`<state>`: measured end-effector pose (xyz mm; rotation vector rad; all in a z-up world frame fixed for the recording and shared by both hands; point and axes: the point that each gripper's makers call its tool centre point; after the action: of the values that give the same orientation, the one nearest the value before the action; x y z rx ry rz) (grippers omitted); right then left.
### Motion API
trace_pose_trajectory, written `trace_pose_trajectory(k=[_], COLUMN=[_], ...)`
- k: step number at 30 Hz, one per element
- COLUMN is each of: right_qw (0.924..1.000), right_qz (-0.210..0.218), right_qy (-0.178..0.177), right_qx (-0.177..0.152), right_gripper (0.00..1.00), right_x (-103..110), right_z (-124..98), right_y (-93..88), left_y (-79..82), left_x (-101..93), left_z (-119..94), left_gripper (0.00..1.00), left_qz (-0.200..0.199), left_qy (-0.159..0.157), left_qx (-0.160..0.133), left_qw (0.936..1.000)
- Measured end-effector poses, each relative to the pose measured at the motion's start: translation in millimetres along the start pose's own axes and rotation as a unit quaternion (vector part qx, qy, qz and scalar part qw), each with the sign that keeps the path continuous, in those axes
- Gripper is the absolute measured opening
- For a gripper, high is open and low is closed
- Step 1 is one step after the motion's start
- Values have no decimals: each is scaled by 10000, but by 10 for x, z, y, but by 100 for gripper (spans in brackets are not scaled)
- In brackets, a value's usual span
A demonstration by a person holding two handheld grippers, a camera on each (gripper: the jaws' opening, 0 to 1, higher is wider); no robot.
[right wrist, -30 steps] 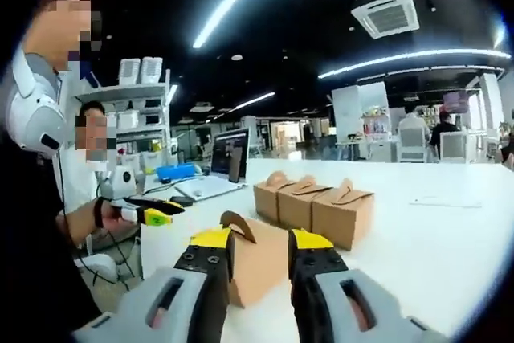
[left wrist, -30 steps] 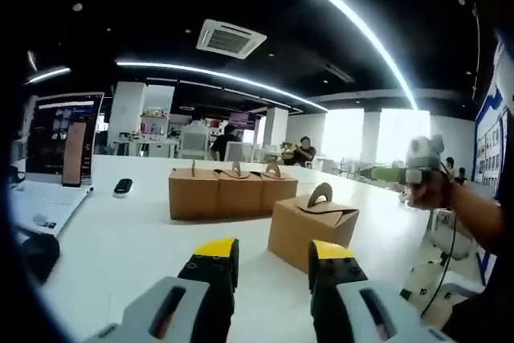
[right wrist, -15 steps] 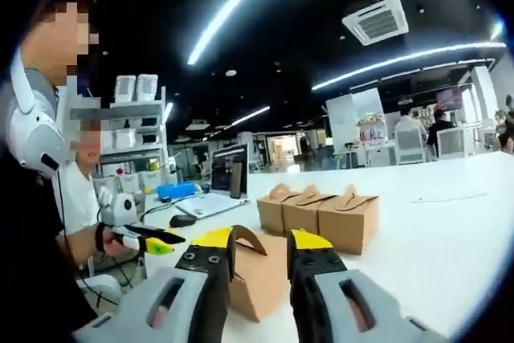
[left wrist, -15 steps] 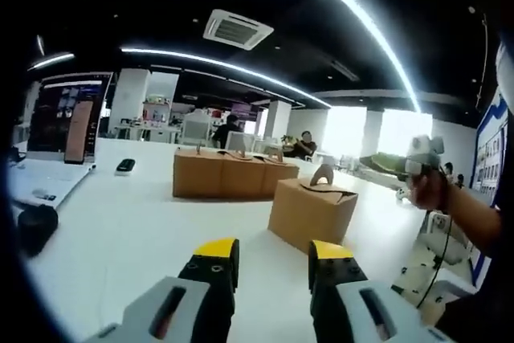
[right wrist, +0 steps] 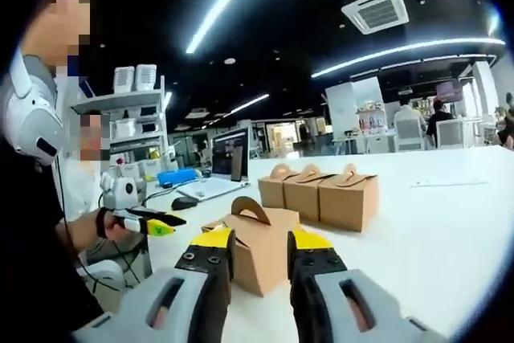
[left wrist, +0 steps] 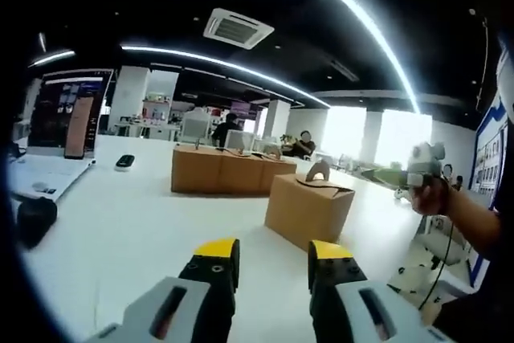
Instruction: Pick up one paper box from the group, open the paper box, and remove the item inside
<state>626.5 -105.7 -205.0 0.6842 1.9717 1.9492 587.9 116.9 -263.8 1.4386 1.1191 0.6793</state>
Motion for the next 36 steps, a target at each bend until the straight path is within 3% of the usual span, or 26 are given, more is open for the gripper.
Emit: trace_pose_trajectory(k=[7, 16, 19, 22, 25, 29, 31, 33, 36], right_qw=[9992, 9995, 9997, 9996, 9991, 9985, 9983, 9985, 9985], right_qz=[-371, -169, -106, -157, -259, -248, -241, -261, -260], right_qy=[-50, -176, -166, -172, -230, -402, -450, -427, -428], right_qx=[129, 197, 138, 185, 235, 258, 270, 224, 211], right_gripper=[27, 27, 27, 27, 27, 27, 27, 27, 27], right_x=[13, -81, -86, -88, -98, -164, -181, -168, -180], right_z=[8, 7, 2, -4, -33, -95, -136, -172, -172], right_y=[84, -11, 10, 10, 17, 12, 15, 28, 21], left_y=[197, 261, 242, 334, 567, 683, 754, 923, 1167], left_x=[131, 82, 148, 164, 130, 91, 3, -106, -35], left_z=[-87, -92, -50, -41, -31, 31, 58, 34, 40], left_gripper=[35, 34, 32, 31, 30, 31, 30, 28, 18], left_qz=[-425, -153, -46, -72, -276, -106, -22, 46, 309], left_qy=[177, 27, 172, 116, -118, -350, -706, -1187, -1170], left_qx=[-295, -396, -236, -335, -730, -830, -868, -1009, -1381], left_qw=[9985, 9991, 9996, 9993, 9969, 9959, 9937, 9878, 9830])
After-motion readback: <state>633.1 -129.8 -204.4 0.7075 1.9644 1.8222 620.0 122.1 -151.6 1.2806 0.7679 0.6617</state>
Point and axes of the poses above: the point that each gripper's makers call its tool centre point, and the gripper's own axes: z roughly forward along the fingers, x roughly to its left, y roughly out of its top, and after that the axes turned 7 degrees about y, right-handed
